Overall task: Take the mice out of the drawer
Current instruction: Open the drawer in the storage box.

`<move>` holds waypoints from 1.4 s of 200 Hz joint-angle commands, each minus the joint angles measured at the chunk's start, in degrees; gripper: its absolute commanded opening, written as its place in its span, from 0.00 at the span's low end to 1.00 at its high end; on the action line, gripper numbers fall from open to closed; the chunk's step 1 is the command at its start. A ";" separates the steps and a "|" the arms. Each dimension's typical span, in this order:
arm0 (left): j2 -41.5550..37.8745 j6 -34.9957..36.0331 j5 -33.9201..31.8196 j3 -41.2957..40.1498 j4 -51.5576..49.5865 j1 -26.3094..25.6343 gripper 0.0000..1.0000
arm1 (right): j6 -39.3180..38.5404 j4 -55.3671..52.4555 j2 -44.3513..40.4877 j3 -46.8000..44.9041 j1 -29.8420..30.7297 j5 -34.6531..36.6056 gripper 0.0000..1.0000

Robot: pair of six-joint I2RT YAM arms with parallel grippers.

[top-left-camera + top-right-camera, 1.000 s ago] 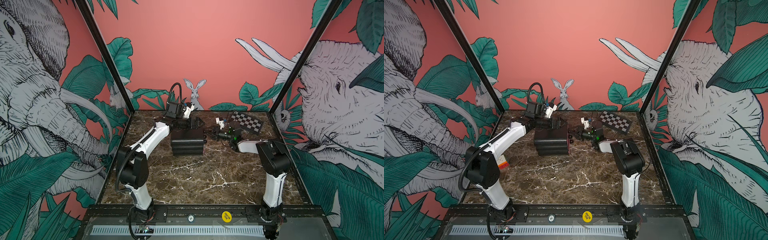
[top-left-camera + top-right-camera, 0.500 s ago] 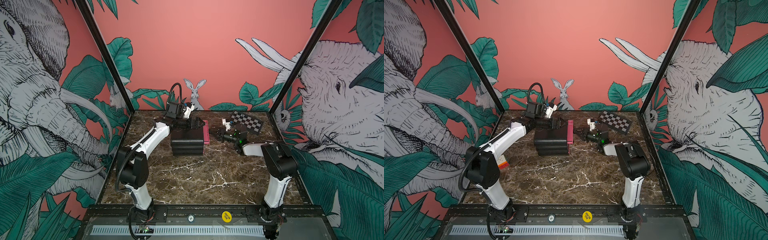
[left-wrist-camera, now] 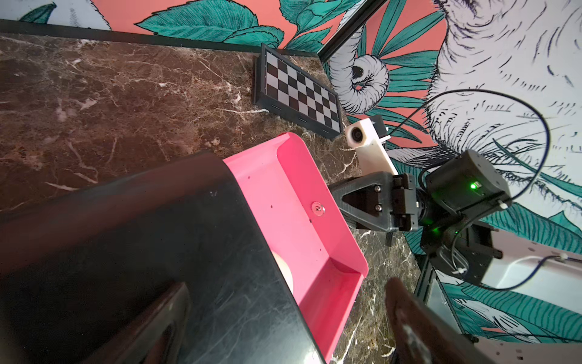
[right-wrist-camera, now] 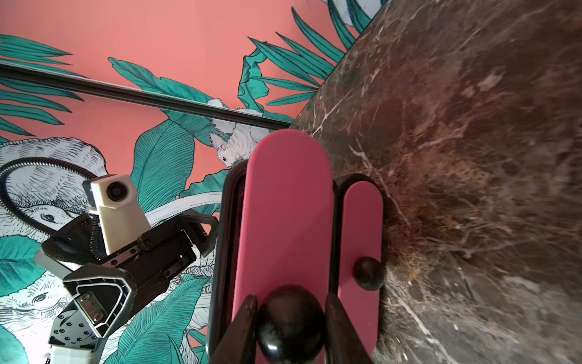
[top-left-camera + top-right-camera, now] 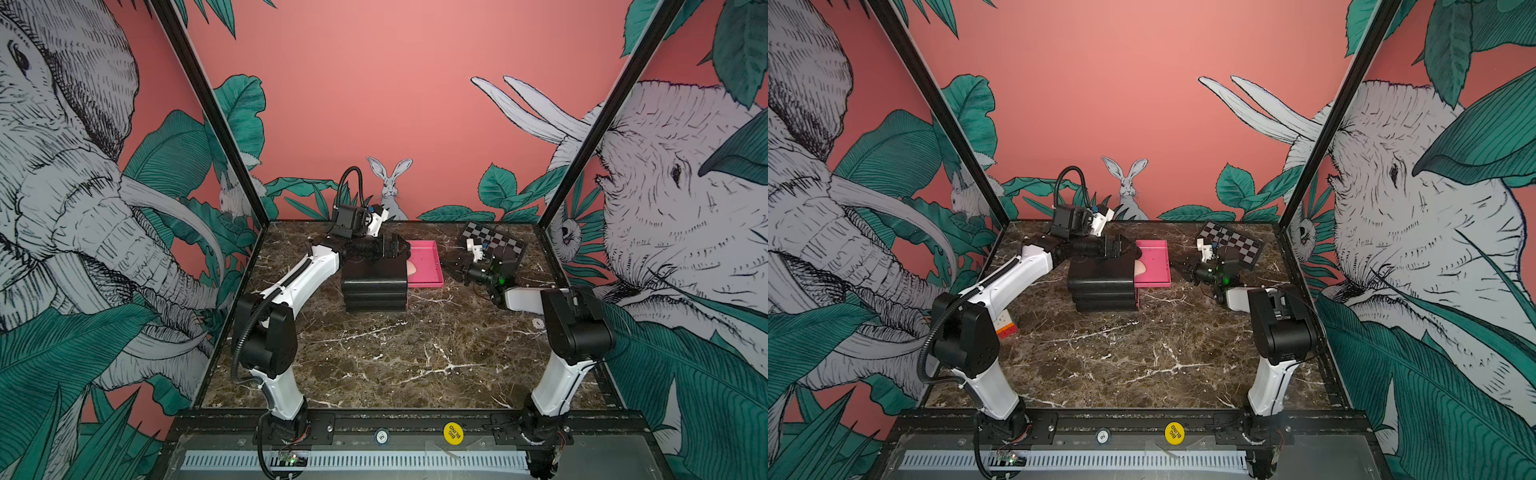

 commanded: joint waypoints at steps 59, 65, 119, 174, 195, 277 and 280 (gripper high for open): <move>-0.20 -1.59 -0.48 -1.85 -2.86 0.13 0.99 | -3.74 -4.35 0.17 -0.86 -2.22 -1.12 0.21; -0.17 -1.67 -0.49 -1.88 -2.77 0.12 0.99 | -4.05 -4.96 0.29 -0.64 -2.24 -1.19 0.21; -0.39 -1.90 -0.48 -2.10 -3.05 0.05 0.99 | -4.35 -5.59 2.99 1.44 -2.28 -0.91 0.24; -0.33 -2.00 -0.48 -2.30 -3.06 0.06 0.99 | -4.33 -5.94 4.96 2.55 -2.28 -0.09 0.30; -0.33 -2.03 -0.48 -2.21 -2.95 0.05 0.99 | -4.32 -6.02 4.94 2.43 -2.27 0.35 0.32; -0.38 -1.90 -0.48 -2.30 -3.04 0.01 0.99 | -10.44 -16.25 0.95 4.01 -2.31 3.00 0.37; -0.34 -1.88 -0.48 -2.28 -3.03 0.02 0.99 | -10.65 -16.78 0.88 4.15 -2.27 3.05 0.37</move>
